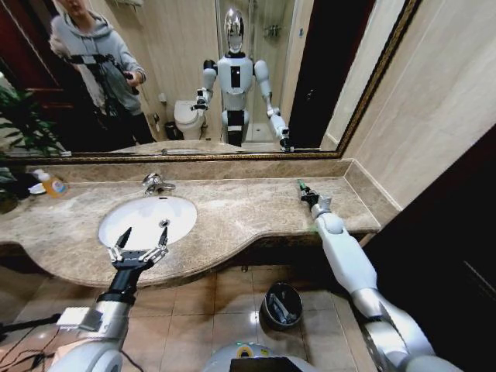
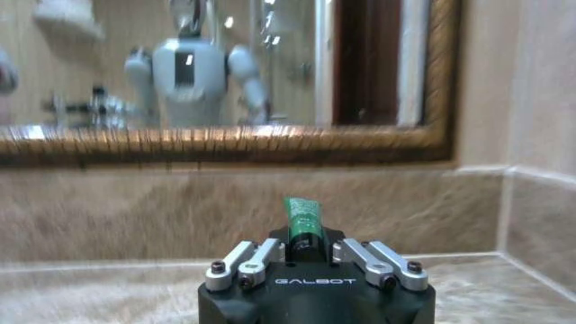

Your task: Pick up the trash from the sink and place it in the trash bin.

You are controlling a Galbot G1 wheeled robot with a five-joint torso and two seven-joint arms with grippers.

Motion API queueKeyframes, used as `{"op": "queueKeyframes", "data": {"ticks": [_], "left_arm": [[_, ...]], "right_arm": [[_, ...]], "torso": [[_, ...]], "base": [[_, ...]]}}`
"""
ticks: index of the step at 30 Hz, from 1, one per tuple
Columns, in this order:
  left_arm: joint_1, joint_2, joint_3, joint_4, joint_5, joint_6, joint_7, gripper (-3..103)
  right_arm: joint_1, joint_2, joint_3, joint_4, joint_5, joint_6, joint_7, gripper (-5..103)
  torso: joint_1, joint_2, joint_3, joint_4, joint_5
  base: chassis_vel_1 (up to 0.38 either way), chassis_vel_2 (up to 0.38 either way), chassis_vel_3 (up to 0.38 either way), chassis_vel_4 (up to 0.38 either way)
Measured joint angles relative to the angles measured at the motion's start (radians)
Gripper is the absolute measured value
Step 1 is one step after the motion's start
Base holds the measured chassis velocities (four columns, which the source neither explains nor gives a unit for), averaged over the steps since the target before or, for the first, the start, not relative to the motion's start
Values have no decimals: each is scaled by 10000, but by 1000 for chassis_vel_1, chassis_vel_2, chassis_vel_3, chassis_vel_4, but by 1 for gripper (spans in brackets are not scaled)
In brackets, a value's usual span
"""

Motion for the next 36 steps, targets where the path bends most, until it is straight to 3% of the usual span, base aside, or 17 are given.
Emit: {"op": "queueKeyframes", "data": {"ticks": [4,11,17,20,21,24,28,36], "left_arm": [[0,-2,-1,0,0,0,-2,100],[0,-2,-1,0,0,0,-3,100],[1,-2,0,0,0,0,-2,100],[0,-3,0,0,0,0,-2,100],[0,-3,0,0,0,0,-2,100],[0,-2,0,1,0,0,-1,100],[0,-2,0,0,0,0,0,100],[0,-2,-1,0,0,0,0,100]], "right_arm": [[-1623,-228,496,2140,268,-71,399,21],[-4037,-43,1111,5127,145,25,1057,21],[-6805,778,1466,6722,-809,689,1253,21],[-8969,1641,1675,7293,-1522,1629,1163,21],[-8969,1641,1675,7293,-1522,1629,1163,21],[-10459,2414,1852,7283,-2316,2583,901,21],[-11210,2620,1842,6637,-3122,3419,664,21],[-10874,2840,1731,4037,-4035,3993,124,21]], "torso": [[-2,1,-1,-5,-1],[-2,1,-2,0,-6],[-3,1,-2,-1,-1],[-3,2,-2,-2,-1],[-3,2,-2,-2,-1],[-3,2,-2,-3,-4],[-2,2,-1,-2,-3],[-1,2,0,-1,2]], "base": [[0,0,0,0],[0,0,0,0],[0,0,0,0],[0,0,0,0],[0,0,0,0],[0,0,0,0],[0,0,0,0],[0,0,0,0]]}}
